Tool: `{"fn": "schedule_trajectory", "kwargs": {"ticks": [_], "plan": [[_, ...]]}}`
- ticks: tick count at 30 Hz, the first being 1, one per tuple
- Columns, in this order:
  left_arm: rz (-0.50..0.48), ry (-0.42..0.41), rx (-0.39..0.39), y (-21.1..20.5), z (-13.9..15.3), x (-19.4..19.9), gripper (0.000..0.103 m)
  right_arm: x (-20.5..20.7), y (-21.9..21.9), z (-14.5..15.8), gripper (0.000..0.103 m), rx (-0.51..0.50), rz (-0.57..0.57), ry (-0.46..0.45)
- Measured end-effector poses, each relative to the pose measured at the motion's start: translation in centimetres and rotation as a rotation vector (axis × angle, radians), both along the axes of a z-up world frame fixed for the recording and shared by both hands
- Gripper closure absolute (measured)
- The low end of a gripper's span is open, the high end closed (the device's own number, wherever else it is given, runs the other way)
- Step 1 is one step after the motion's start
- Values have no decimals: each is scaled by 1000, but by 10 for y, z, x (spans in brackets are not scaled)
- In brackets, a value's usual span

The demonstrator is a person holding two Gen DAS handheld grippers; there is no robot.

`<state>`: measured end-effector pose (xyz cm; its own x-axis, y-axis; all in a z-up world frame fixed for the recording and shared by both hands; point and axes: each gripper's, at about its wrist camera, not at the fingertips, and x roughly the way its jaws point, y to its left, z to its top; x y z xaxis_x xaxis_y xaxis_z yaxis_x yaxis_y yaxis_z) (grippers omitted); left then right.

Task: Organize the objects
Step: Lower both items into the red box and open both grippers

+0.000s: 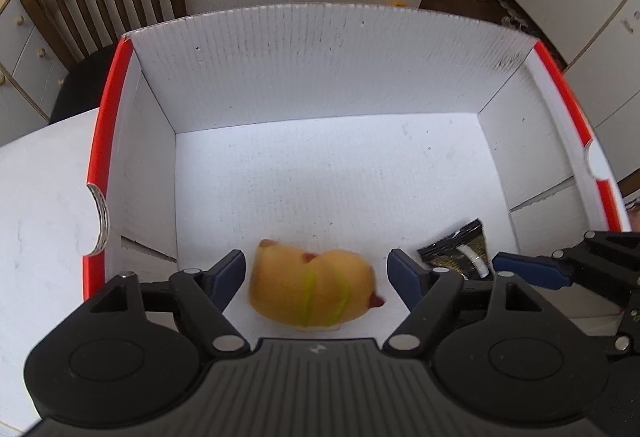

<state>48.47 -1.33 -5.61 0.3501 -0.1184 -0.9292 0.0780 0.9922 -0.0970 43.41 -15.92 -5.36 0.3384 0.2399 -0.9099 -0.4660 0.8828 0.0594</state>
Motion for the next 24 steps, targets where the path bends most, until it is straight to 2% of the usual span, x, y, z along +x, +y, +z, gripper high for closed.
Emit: {"fn": "schedule_trajectory", "kwargs": {"ticks": [9, 11, 13, 15, 20, 24], "plan": [[-2, -99, -15, -4, 34, -21, 25, -13, -7, 22, 65, 43, 8, -47], [-13, -127, 1, -6, 43, -30, 25, -18, -9, 30, 63, 56, 4, -61], [-19, -154, 3, -6, 52, -41, 25, -23, -11, 38, 54, 76, 5, -78], [-22, -178, 0, -4, 61, -53, 25, -31, -12, 48, 49, 87, 12, -101], [-33, -228, -24, -3, 80, -83, 25, -52, -12, 70, 49, 99, 16, -149], [-64, -272, -25, -2, 94, -109, 25, -73, -12, 86, 44, 124, 8, -184]]}}
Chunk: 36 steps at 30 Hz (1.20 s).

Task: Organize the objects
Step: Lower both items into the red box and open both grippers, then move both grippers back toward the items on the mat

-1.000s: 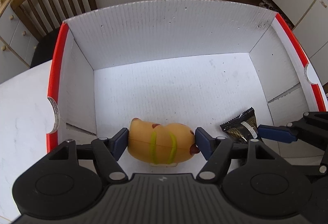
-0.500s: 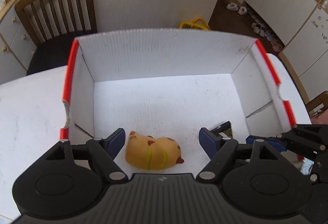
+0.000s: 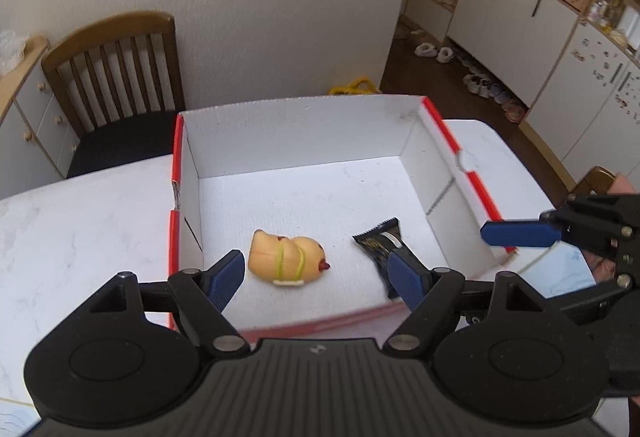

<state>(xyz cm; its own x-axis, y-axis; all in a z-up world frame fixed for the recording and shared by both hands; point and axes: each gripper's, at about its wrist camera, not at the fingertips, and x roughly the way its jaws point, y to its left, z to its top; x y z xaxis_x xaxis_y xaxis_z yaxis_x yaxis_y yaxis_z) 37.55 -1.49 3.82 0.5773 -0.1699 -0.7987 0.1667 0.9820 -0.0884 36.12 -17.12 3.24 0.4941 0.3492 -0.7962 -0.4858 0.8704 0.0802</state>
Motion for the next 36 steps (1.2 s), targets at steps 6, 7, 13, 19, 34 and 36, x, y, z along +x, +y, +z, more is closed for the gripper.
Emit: {"fn": "schedule_trajectory", "kwargs": {"ticks": [6, 7, 13, 19, 34, 36], "plan": [[-30, -58, -8, 12, 21, -44, 25, -40, 5, 15, 38, -6, -19, -55], [-34, -69, -11, 15, 24, -53, 25, -47, 6, 16, 38, -6, -23, -59], [-68, -109, -18, 28, 37, -101, 25, -90, 8, 25, 27, 26, -46, -79], [-85, -138, -26, 42, 40, -147, 20, -133, 9, 31, 21, 55, -63, -107], [6, -173, -35, 71, 12, -230, 2, -210, 4, 4, 15, 94, -170, -103], [20, -177, -32, 73, 6, -236, 0, -219, 5, -2, 15, 77, -170, -111]]}}
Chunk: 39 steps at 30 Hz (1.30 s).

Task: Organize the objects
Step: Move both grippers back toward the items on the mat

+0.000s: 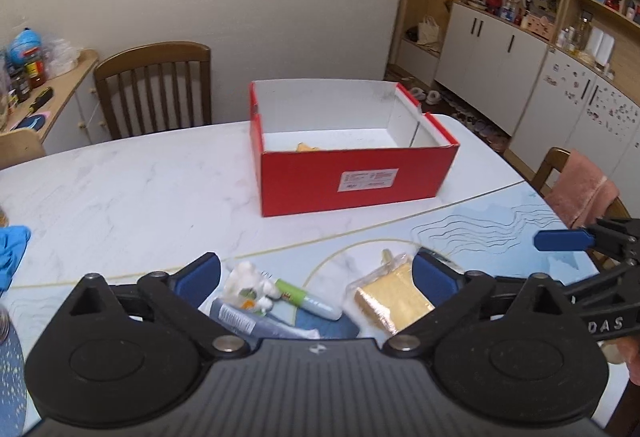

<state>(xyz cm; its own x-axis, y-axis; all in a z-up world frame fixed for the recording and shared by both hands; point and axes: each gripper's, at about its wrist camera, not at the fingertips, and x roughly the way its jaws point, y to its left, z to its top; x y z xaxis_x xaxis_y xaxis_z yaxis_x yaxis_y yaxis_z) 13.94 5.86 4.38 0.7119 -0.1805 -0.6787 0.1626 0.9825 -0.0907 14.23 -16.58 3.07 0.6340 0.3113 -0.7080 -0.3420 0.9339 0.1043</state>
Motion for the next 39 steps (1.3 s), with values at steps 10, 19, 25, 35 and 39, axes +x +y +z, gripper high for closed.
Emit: {"fn": "schedule_trajectory", "kwargs": {"ticks": [10, 19, 25, 35, 39], "plan": [[56, 91, 40, 10, -53, -3, 0, -18, -7, -45, 16, -44, -64, 69], [121, 179, 67, 16, -80, 22, 0, -5, -11, -68, 17, -62, -89, 111], [215, 296, 34, 26, -98, 48, 0, 17, -10, -80, 17, -46, -120, 155], [222, 406, 68, 29, -129, 50, 0, 43, -12, -103, 21, -35, -166, 224], [199, 393, 111, 27, -134, 41, 0, 43, -10, -105, 20, -38, -153, 208]]}}
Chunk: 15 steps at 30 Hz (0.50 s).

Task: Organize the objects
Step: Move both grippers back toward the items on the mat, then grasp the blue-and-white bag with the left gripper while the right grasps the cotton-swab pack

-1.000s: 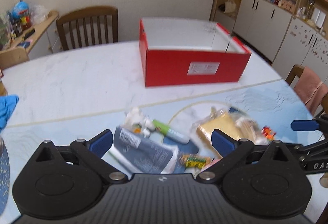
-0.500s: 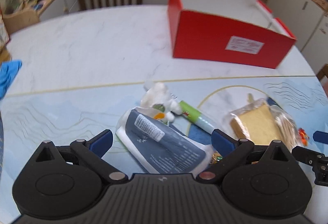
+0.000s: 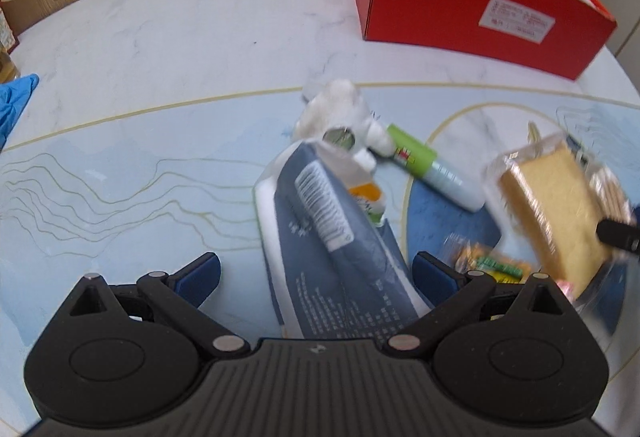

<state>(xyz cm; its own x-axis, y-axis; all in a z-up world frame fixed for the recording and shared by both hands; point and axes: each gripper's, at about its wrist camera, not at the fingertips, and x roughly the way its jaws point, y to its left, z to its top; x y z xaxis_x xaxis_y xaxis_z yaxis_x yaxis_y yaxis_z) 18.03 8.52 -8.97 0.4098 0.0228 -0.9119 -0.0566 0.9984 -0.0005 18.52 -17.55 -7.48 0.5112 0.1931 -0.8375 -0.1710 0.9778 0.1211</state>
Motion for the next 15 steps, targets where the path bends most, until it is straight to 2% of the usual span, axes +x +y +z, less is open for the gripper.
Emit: {"fn": "schedule_trajectory", "kwargs": {"ticks": [5, 7, 9, 11, 15], "plan": [[-27, -54, 36, -1, 3, -11, 2, 2, 2, 1, 31, -15, 6, -12], [-37, -72, 45, -1, 5, -14, 9, 3, 2, 1, 35, -19, 6, -15], [-46, -76, 38, -1, 6, -17, 24, 2, 2, 1, 40, -28, 3, -21], [-54, -72, 32, 0, 5, -18, 34, 3, 2, 1, 41, -33, 4, -23], [-78, -89, 35, -2, 6, -23, 47, 4, 1, 1, 42, -34, 9, -24]]}}
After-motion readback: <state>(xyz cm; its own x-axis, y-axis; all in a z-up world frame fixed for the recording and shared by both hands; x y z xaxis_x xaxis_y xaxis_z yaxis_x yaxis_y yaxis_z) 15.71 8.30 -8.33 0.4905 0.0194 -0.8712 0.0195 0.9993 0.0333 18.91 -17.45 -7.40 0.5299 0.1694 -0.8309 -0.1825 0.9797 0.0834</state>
